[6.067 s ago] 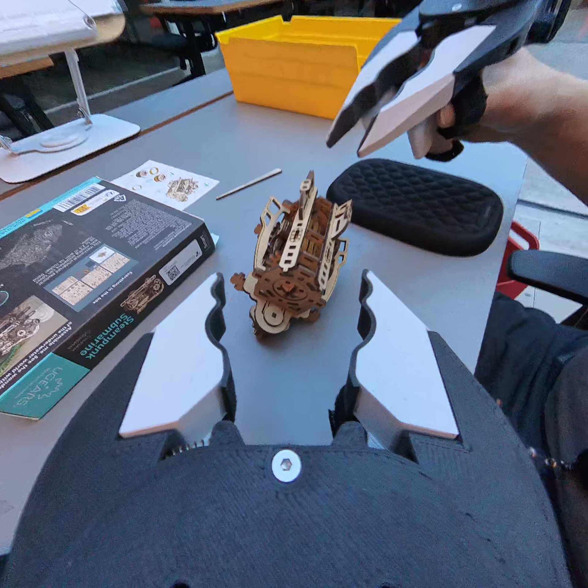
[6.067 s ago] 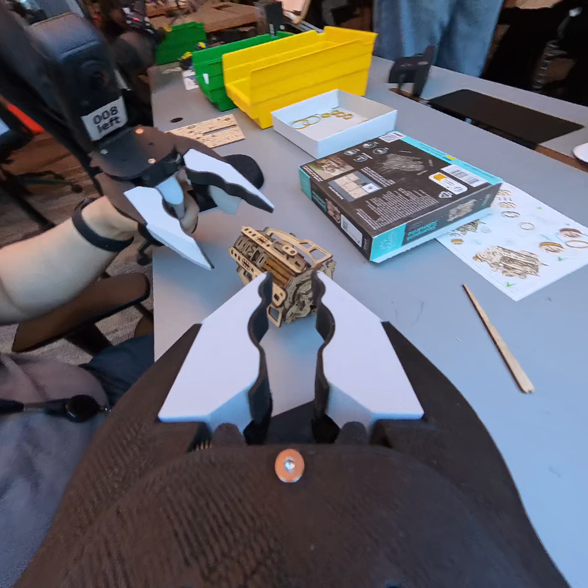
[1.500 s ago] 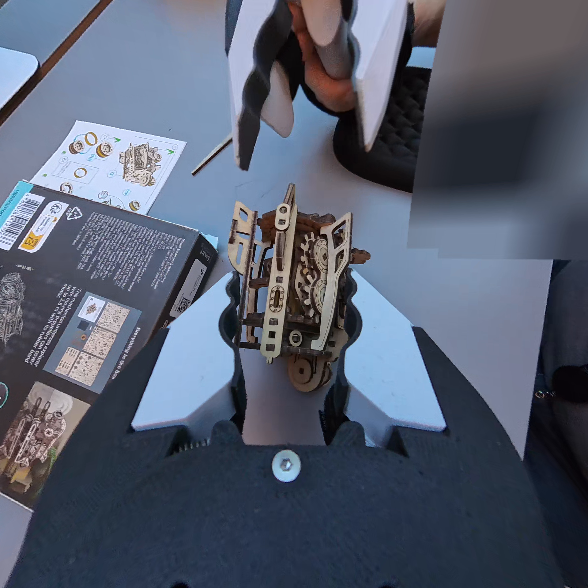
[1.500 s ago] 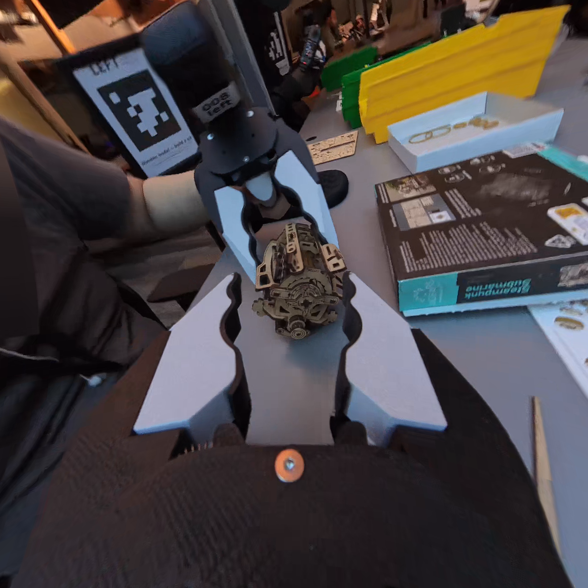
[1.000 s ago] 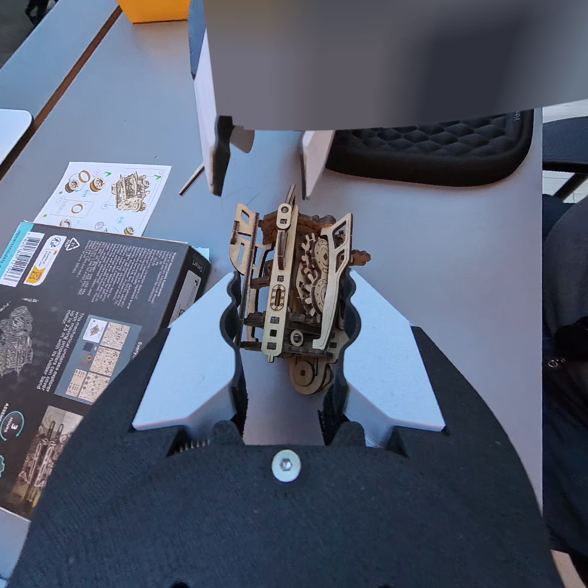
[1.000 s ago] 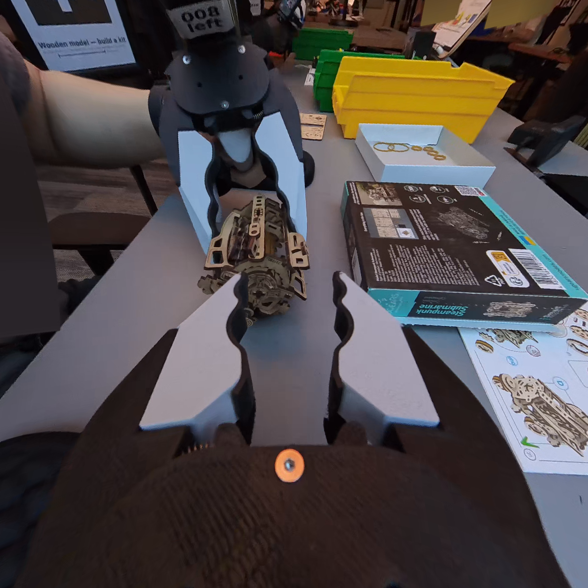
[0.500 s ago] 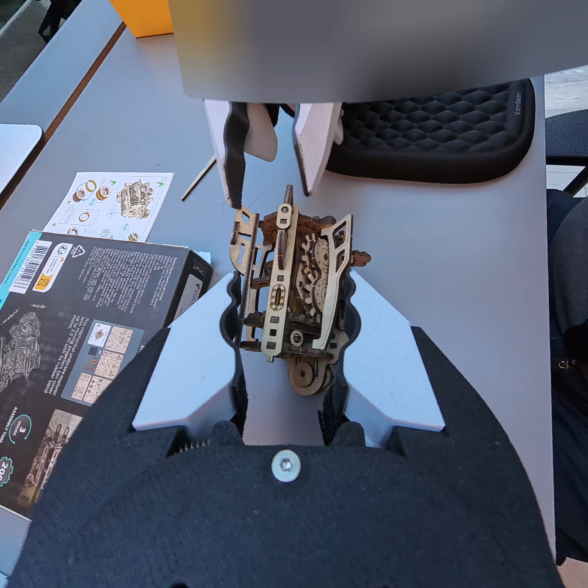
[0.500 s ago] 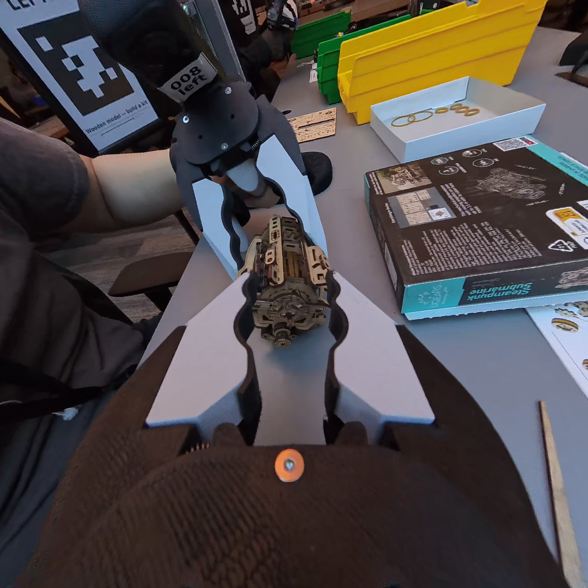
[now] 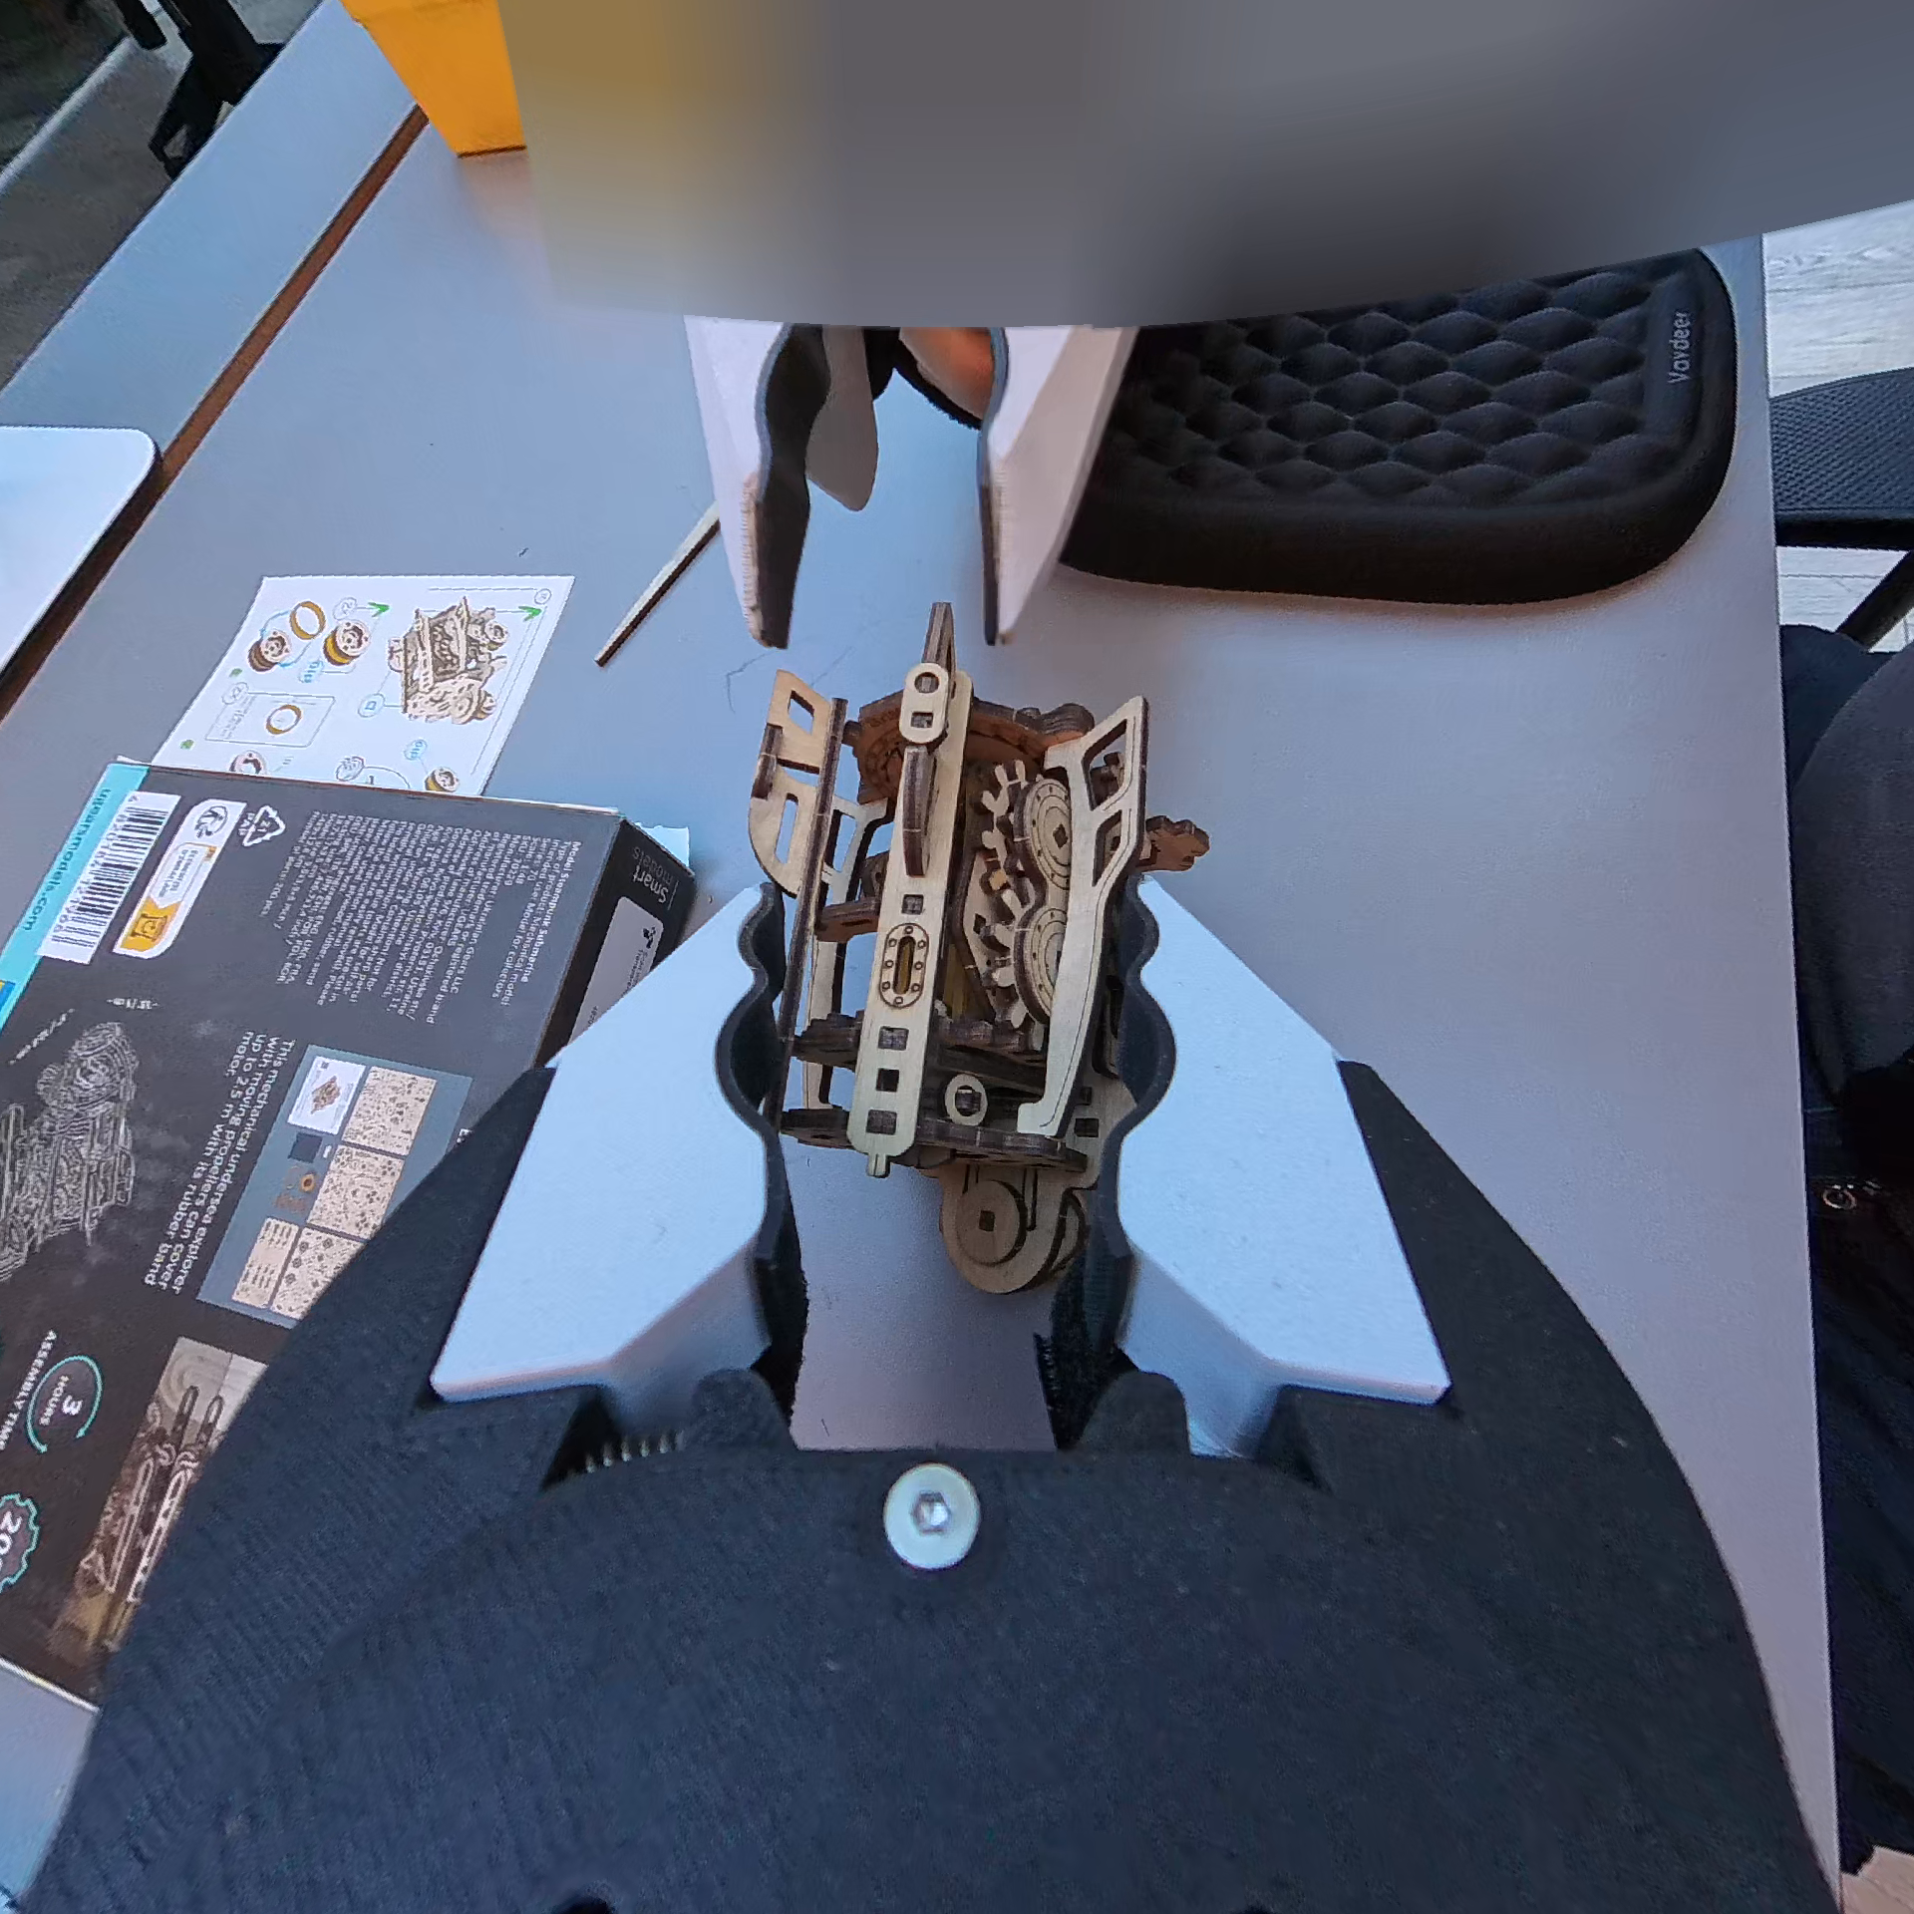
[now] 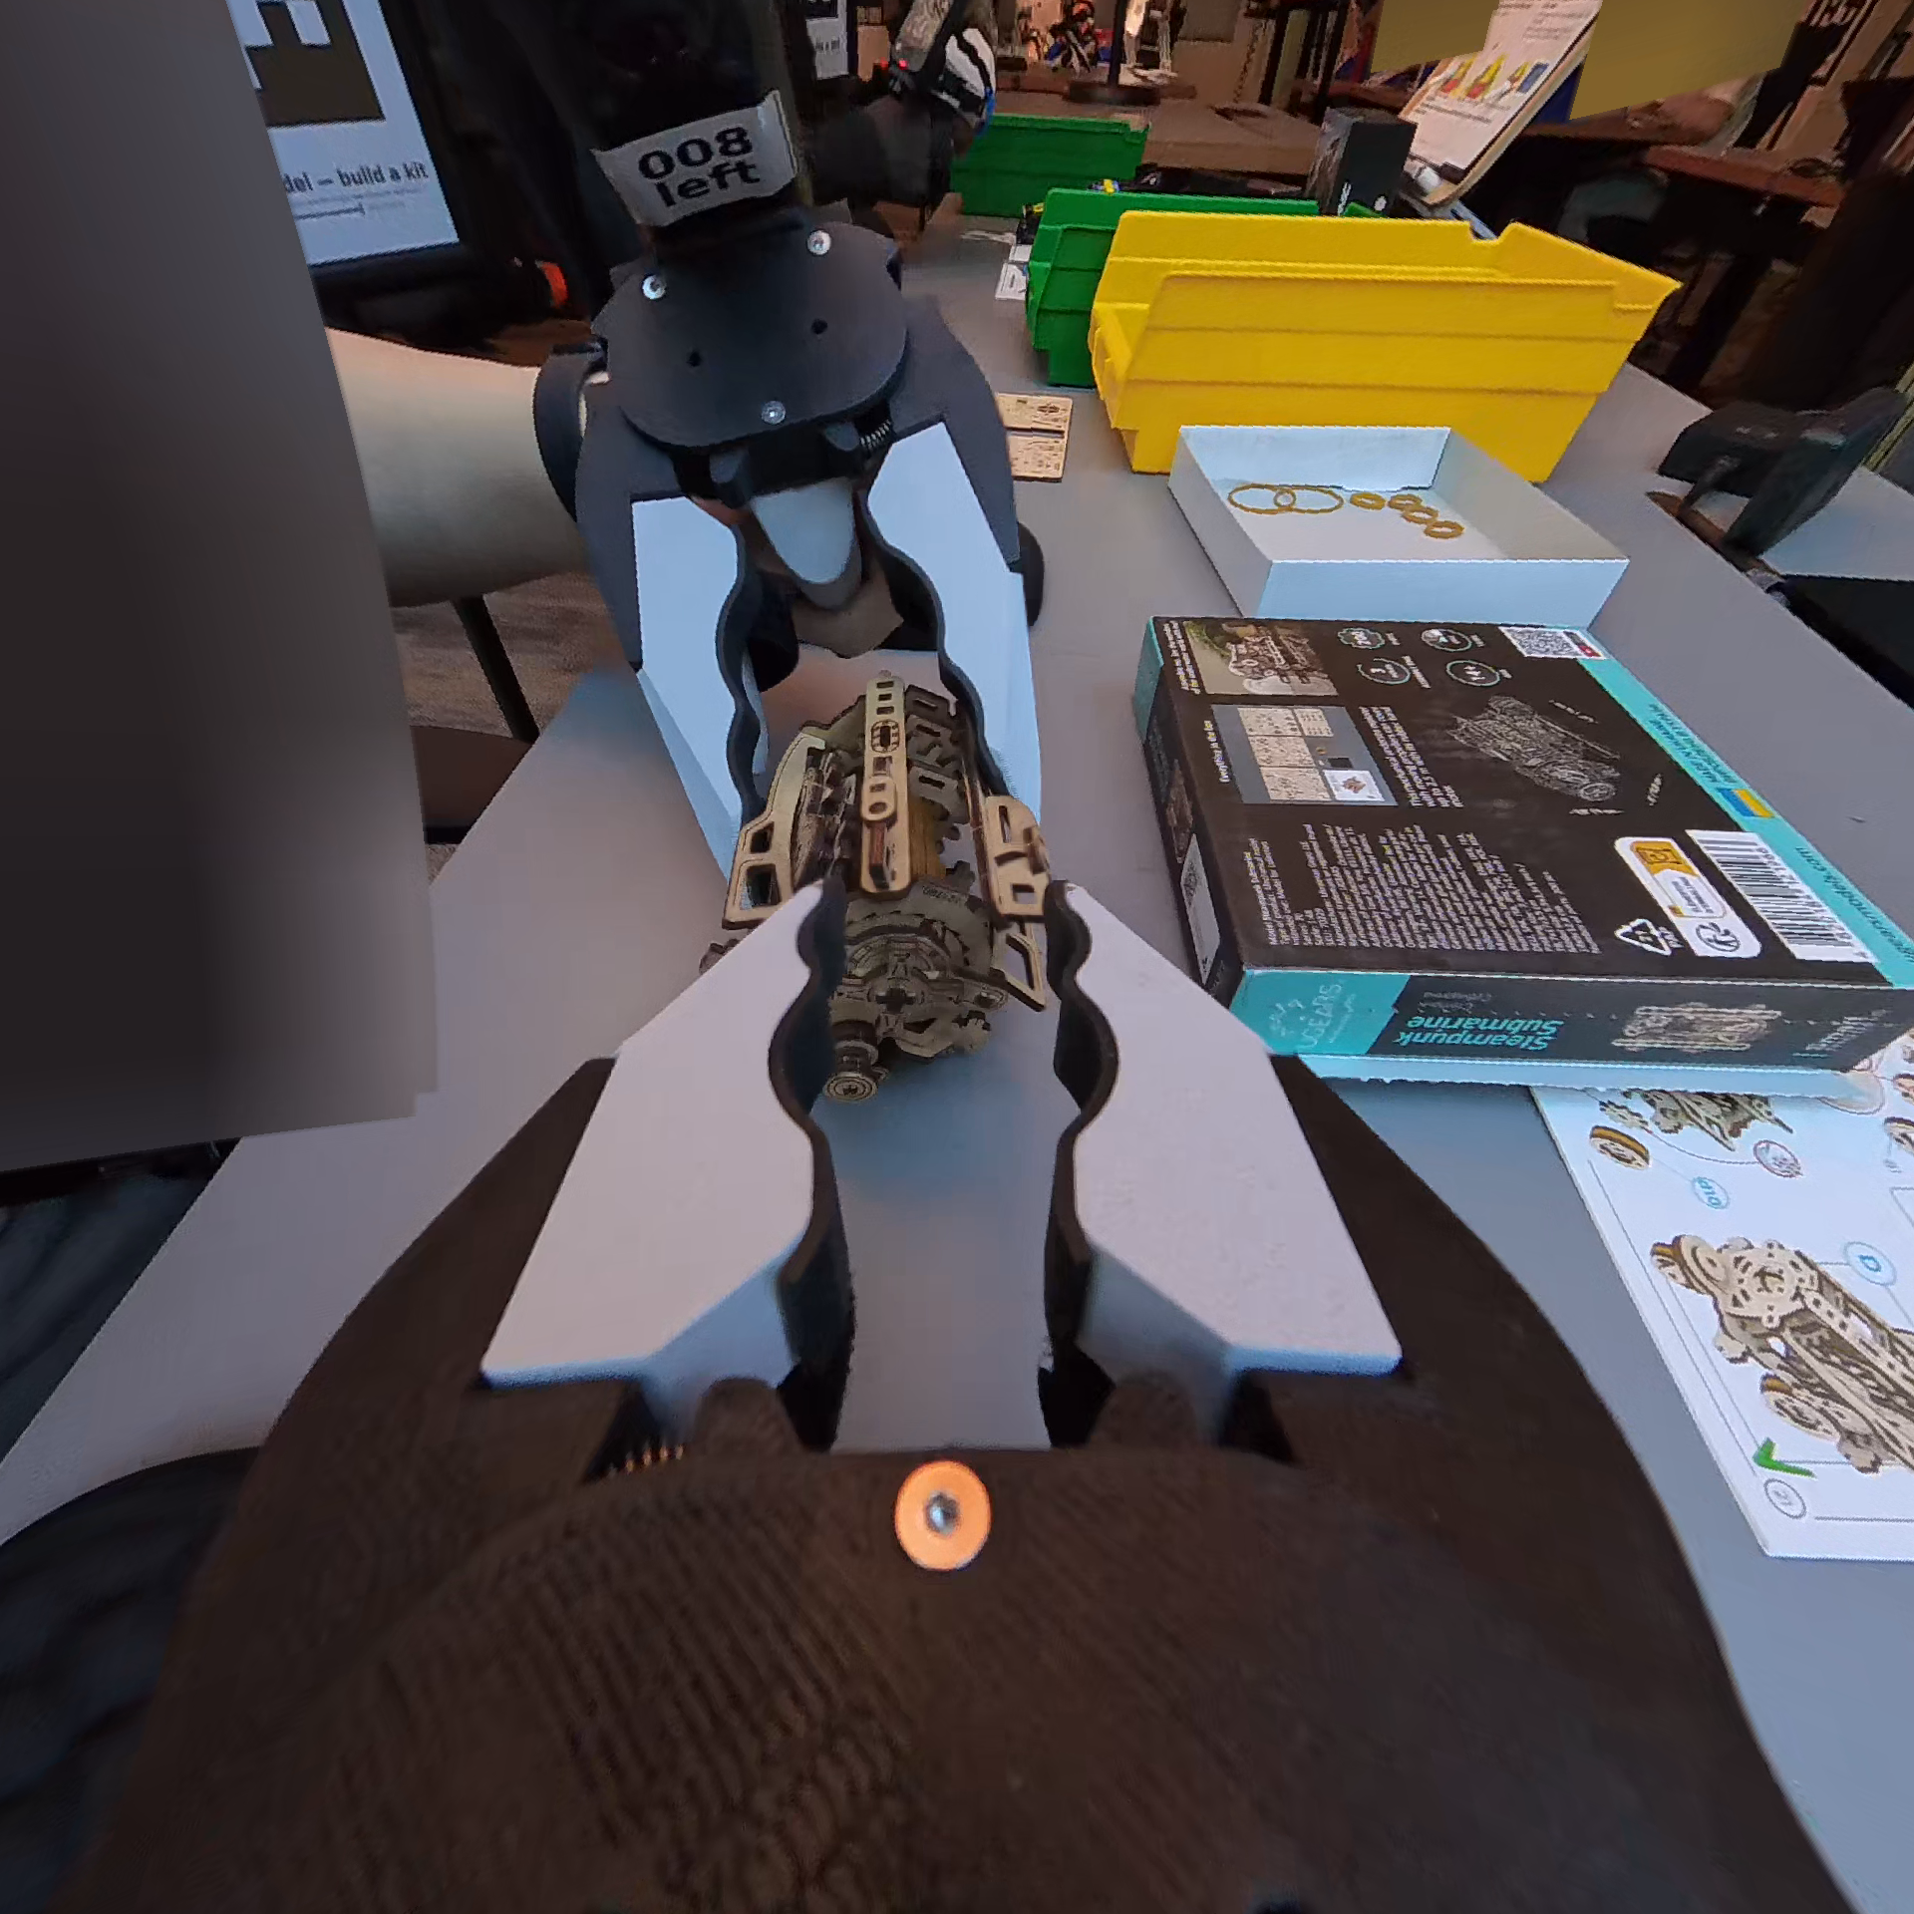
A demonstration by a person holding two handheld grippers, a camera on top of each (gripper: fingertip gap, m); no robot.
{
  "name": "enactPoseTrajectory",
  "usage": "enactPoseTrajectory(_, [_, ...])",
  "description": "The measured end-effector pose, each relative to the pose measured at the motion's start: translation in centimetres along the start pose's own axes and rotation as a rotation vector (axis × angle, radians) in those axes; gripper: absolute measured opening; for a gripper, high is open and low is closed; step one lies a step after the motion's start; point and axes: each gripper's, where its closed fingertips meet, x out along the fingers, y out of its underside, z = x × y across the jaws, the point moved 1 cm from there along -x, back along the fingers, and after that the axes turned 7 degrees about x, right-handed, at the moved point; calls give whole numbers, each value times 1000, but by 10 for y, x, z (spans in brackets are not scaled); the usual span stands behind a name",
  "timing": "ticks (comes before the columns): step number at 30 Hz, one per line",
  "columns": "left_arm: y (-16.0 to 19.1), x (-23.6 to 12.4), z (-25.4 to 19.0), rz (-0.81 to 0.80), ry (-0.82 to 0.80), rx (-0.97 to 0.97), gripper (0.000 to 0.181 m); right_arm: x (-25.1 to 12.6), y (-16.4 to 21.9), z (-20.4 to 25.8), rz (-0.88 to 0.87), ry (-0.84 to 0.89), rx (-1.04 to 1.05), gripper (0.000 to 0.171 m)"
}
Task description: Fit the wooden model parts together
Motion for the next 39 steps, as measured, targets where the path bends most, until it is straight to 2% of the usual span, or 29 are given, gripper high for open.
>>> enactPoseTrajectory(4, [0, 0, 0, 1, 0, 4, 63, 0, 0, -4, -7, -42, 83, 38])
enactPoseTrajectory(8, [0, 0, 0, 5, -2, 1, 63, -1, 1, -2, -7, -147, 128, 56])
enactPoseTrajectory(11, [0, 0, 0, 11, -4, 4, 63, -1, 1, 1, -6, -195, 133, 50])
enactPoseTrajectory(16, [0, -1, 0, 25, -24, 8, 63, 3, 4, -10, 20, -99, 137, 51])
enactPoseTrajectory(18, [0, -1, 0, 32, -36, 10, 63, 5, 8, -11, 53, -79, 207, 62])
enactPoseTrajectory(20, [0, -1, 0, 38, -47, 16, 63, 7, 11, -15, 80, -58, 324, 64])
enactPoseTrajectory(25, [-1, -1, -2, 55, -68, 32, 63, 15, 16, 3, 140, -160, 500, 62])
enactPoseTrajectory(29, [-2, -1, -3, 61, -85, 55, 63, 17, 18, 7, 148, -106, 392, 47])
enactPoseTrajectory(34, [-1, -1, -4, 69, -101, 79, 63, 10, 12, 12, 109, -122, 306, 48])
enactPoseTrajectory(36, [-2, 0, -5, 72, -104, 92, 63, 5, 11, 11, 106, -164, 332, 47])
enactPoseTrajectory(39, [-2, 0, -7, 79, -120, 129, 63, -1, 3, 1, 25, -215, 478, 43])
